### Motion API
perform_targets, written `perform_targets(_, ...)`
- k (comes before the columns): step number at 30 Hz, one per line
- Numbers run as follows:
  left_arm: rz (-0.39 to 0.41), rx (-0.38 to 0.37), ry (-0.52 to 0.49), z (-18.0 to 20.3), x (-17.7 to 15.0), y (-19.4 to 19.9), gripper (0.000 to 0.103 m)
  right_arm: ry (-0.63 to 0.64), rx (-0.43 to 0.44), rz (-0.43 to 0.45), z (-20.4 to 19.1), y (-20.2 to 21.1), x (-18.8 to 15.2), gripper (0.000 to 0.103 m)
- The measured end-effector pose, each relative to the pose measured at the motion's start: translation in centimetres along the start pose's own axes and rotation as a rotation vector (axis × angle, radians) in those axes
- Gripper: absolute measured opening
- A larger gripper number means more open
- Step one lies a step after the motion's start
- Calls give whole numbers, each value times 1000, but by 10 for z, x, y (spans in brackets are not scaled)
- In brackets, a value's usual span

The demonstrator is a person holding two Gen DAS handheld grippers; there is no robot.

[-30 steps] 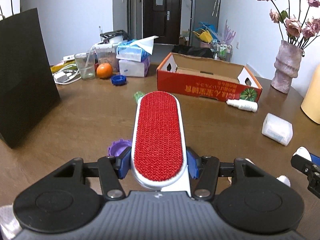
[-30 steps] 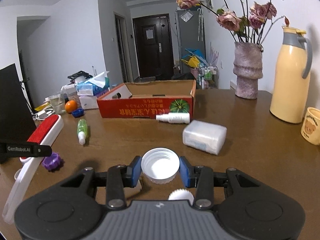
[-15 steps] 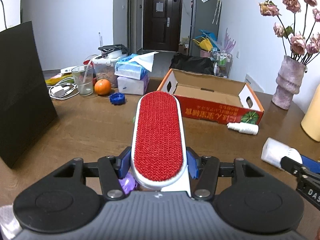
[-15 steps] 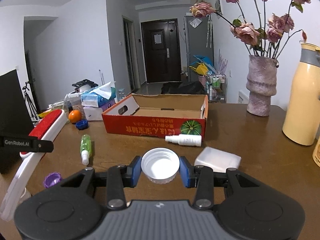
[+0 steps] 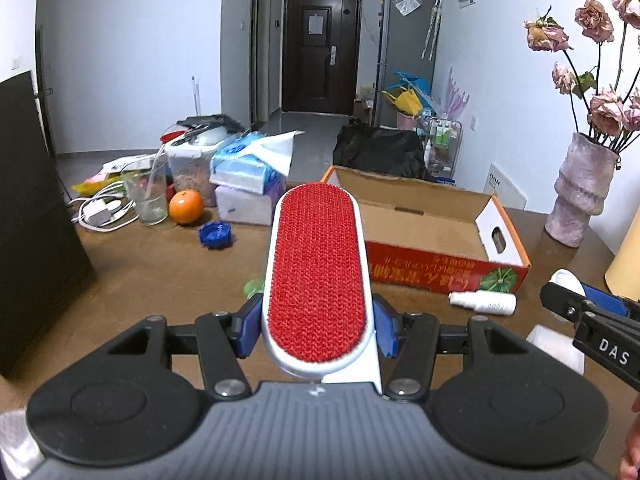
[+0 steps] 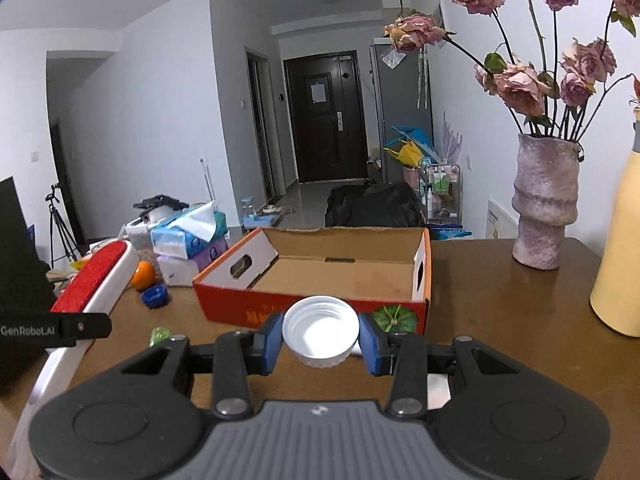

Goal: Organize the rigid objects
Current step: 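Carry the lint brush and white cap with both grippers over the cardboard box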

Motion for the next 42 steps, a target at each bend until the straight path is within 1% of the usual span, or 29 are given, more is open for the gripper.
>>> perform_targets(6, 19, -1, -10, 13, 13, -21, 57, -3, 10, 1, 8, -29, 14, 39)
perform_targets(11, 19, 1, -30, 27, 19, -42, 57, -14, 13, -27, 16, -56, 20, 39)
perform_targets(15, 14, -8, -19, 36, 23, -62, 57, -17, 15, -41, 22, -72, 24, 39)
perform_targets(21, 28, 7, 4, 49, 30, -88, 57, -10, 11, -46, 28, -94, 31, 39)
perform_targets(30, 67, 18, 20, 70, 35, -129, 57, -10, -11, -68, 44, -129, 36, 39)
perform_targets(33, 74, 7, 36, 75, 38, -144, 57, -1, -18, -75, 45, -141, 36, 39)
perform_targets(39, 75, -28, 17, 81, 44, -170, 57, 29, -25, -78, 43, -169, 34, 39)
perform_targets(42, 75, -23, 17, 82, 47, -184, 57, 37, -25, -80, 41, -183, 34, 39)
Point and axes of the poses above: each gripper's, at about its wrist camera, not at the fingertips, and y roughly against the way its jaws point, z to its right, x to its top, the point moved 1 cm from there along -y, roughly the way its jaws point, and after that the axes turned 12 degrees about z, right-handed, at the moved point
